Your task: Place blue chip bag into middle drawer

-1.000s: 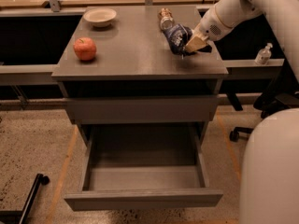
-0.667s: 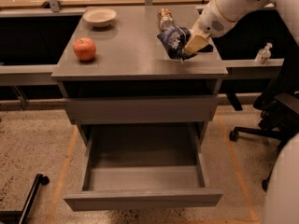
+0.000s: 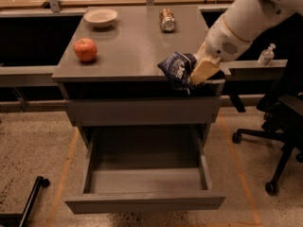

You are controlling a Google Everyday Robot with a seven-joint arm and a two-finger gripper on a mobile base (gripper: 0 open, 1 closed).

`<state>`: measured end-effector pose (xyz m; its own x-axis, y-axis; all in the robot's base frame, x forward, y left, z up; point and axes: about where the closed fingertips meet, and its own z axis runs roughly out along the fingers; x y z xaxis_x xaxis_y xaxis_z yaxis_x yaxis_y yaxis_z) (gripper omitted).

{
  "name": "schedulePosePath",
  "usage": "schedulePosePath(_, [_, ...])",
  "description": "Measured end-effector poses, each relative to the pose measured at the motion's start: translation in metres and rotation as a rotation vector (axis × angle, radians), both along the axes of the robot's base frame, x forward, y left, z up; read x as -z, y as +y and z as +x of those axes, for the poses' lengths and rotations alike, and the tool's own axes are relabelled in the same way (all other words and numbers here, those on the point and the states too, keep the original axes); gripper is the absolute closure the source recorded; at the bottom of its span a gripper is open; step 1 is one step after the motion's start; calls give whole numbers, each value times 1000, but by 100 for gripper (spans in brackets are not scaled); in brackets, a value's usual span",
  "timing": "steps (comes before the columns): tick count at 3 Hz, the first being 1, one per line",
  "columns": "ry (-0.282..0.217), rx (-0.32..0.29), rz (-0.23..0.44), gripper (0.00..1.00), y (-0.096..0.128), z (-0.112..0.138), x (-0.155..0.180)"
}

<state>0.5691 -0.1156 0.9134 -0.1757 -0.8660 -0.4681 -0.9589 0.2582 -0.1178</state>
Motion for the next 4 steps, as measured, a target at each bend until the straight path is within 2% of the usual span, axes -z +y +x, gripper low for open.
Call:
schedulePosePath(1, [223, 20, -35, 100, -20, -68, 57])
schedulePosePath(2, [207, 17, -33, 100, -17, -64, 54])
schedulePosePath(3, [200, -51, -52, 100, 1, -71, 71])
schedulePosePath(4, [248, -97, -36, 100, 19, -88, 118])
